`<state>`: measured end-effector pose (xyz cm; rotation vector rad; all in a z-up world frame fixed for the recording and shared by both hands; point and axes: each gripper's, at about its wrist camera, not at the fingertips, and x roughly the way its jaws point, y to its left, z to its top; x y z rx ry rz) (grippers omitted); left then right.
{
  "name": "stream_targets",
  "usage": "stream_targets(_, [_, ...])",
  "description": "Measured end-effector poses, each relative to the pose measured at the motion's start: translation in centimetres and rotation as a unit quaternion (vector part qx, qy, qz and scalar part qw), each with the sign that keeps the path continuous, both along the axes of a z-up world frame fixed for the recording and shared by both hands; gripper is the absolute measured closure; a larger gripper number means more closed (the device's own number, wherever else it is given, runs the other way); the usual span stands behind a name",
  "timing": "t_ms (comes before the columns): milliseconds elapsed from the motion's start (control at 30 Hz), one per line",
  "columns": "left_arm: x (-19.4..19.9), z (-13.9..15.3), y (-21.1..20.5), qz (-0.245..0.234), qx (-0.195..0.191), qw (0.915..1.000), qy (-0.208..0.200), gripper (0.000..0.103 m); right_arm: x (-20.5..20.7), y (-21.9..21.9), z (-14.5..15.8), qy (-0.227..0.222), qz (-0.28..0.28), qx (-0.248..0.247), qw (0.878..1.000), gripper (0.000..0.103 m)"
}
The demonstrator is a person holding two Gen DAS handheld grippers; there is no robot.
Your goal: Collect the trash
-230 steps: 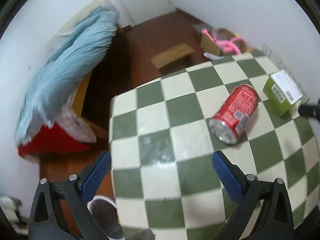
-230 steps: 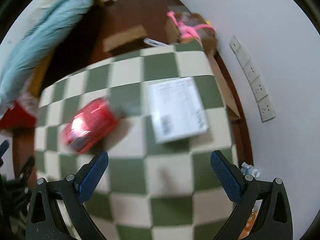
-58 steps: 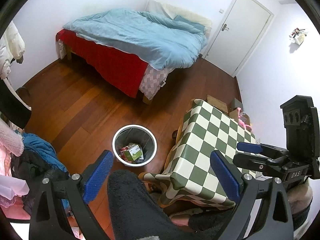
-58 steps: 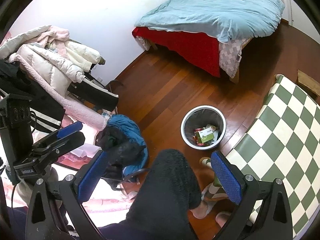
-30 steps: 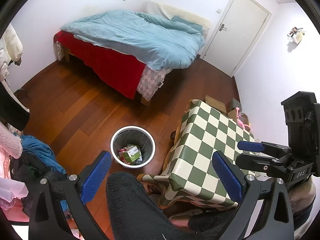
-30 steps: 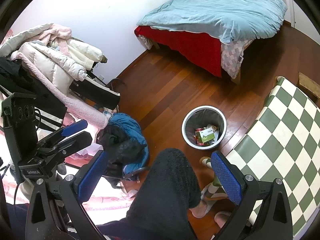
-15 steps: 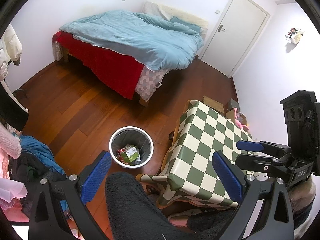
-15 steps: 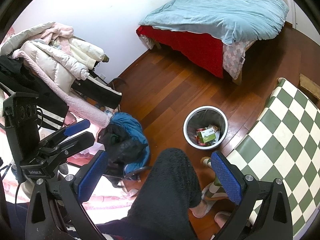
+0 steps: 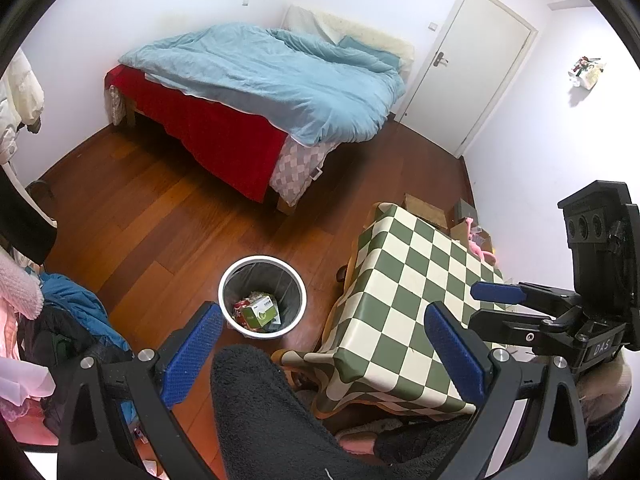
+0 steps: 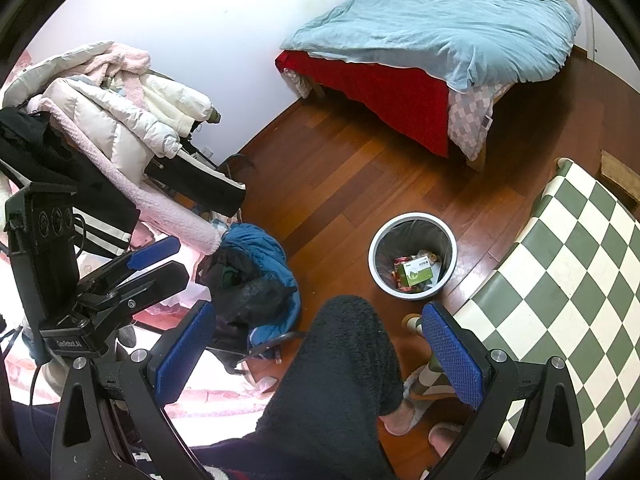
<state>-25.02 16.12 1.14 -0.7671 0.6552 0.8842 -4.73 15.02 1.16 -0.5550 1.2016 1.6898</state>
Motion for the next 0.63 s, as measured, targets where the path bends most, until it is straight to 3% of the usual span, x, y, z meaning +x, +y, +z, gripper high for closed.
stream_targets(633, [-0.61, 0.68, 0.16, -0.004, 0.001, 1.0000, -0.004, 0.000, 0.11, -0.14, -0.40, 0.001, 0.006, -0.006, 1.000, 0.000])
